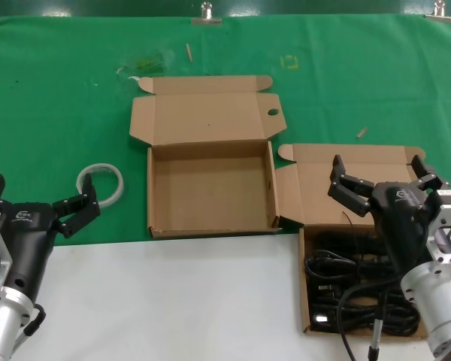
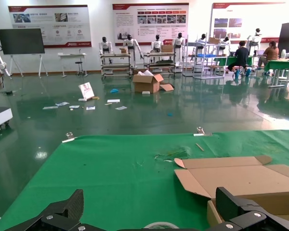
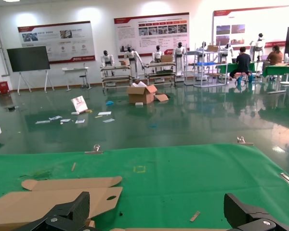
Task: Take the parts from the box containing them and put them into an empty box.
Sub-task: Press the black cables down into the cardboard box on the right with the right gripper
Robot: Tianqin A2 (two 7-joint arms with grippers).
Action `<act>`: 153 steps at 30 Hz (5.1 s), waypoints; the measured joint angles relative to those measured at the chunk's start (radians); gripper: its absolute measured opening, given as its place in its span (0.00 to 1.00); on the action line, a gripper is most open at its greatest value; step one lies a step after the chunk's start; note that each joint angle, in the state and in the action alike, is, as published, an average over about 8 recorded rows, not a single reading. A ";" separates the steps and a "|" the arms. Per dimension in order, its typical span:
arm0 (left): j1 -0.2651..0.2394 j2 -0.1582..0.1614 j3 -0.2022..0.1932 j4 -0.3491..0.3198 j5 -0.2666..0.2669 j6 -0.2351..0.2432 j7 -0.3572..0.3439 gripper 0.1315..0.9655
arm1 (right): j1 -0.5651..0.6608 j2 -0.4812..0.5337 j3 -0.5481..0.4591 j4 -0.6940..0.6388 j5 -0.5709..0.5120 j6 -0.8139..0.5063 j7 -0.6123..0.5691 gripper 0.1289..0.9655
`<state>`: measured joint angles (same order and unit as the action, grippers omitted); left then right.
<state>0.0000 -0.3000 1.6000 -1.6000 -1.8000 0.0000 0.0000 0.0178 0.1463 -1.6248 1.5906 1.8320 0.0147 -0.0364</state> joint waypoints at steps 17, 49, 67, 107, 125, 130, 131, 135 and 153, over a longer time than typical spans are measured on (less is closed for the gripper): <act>0.000 0.000 0.000 0.000 0.000 0.000 0.000 1.00 | -0.003 0.000 -0.005 -0.001 0.005 0.007 0.001 1.00; 0.000 0.000 0.000 0.000 0.000 0.000 0.000 1.00 | -0.225 -0.002 -0.215 0.197 0.505 0.501 -0.581 1.00; 0.000 0.000 0.000 0.000 0.000 0.000 0.000 1.00 | -0.236 -0.002 -0.113 0.254 0.840 0.667 -1.187 1.00; 0.000 0.000 0.000 0.000 0.000 0.000 0.000 1.00 | -0.019 -0.002 -0.119 0.007 0.921 0.608 -1.429 1.00; 0.000 0.000 0.000 0.000 0.000 0.000 0.000 1.00 | -0.020 -0.002 -0.119 -0.007 0.921 0.586 -1.408 0.95; 0.000 0.000 0.000 0.000 0.000 0.000 0.000 1.00 | -0.020 -0.002 -0.120 -0.010 0.921 0.581 -1.403 0.89; 0.000 0.000 0.000 0.000 0.000 0.000 0.000 1.00 | -0.020 -0.002 -0.120 -0.011 0.921 0.580 -1.403 0.89; 0.000 0.000 0.000 0.000 0.000 0.000 0.000 1.00 | -0.019 -0.002 -0.121 -0.013 0.921 0.578 -1.399 0.80; 0.000 0.000 0.000 0.000 0.000 0.000 0.000 1.00 | -0.031 0.007 -0.131 0.019 0.921 0.594 -1.378 0.51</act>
<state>0.0000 -0.3000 1.6000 -1.6000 -1.7997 0.0000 -0.0003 -0.0128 0.1533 -1.7559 1.6092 2.7530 0.6087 -1.4140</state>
